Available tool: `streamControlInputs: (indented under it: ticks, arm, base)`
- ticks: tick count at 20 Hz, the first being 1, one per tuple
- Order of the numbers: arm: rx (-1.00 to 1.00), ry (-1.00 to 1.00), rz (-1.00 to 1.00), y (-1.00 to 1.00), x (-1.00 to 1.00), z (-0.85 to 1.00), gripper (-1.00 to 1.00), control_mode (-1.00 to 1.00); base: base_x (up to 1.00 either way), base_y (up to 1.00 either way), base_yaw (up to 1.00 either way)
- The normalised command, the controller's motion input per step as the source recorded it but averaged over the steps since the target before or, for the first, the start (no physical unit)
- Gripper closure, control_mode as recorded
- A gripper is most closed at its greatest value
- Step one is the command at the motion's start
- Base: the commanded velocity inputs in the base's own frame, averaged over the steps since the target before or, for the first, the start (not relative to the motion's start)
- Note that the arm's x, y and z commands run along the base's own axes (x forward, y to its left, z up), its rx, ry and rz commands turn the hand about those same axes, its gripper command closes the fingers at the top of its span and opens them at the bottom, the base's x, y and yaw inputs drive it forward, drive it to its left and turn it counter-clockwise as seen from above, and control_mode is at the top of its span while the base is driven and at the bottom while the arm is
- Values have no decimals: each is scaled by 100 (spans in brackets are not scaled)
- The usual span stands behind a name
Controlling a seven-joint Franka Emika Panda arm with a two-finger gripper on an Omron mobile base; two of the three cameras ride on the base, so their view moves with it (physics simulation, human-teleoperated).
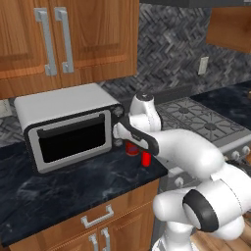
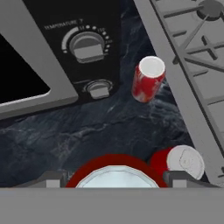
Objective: Four empty soda cans are scattered around the kitchen. Gather all the cans and cluster them next to the stove for recycling.
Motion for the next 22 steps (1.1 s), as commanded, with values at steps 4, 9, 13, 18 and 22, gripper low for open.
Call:
streamControlInputs:
  ticks: [4, 9, 13, 18, 22]
  arm:
    - [-2, 0, 0, 5, 18, -26, 100, -100]
    - [-1, 0, 0, 0, 19, -15, 100, -100]
    - [0, 0, 0, 0, 11, -9, 100, -100]
    - [0, 0, 0, 0, 6, -11, 100, -100]
    - [0, 0, 0, 0, 10, -12, 100, -100]
  base:
    - [0, 0, 0]
    - [0, 0, 0]
    - [0, 0, 0]
    - [0, 0, 0]
    - [0, 0, 0]
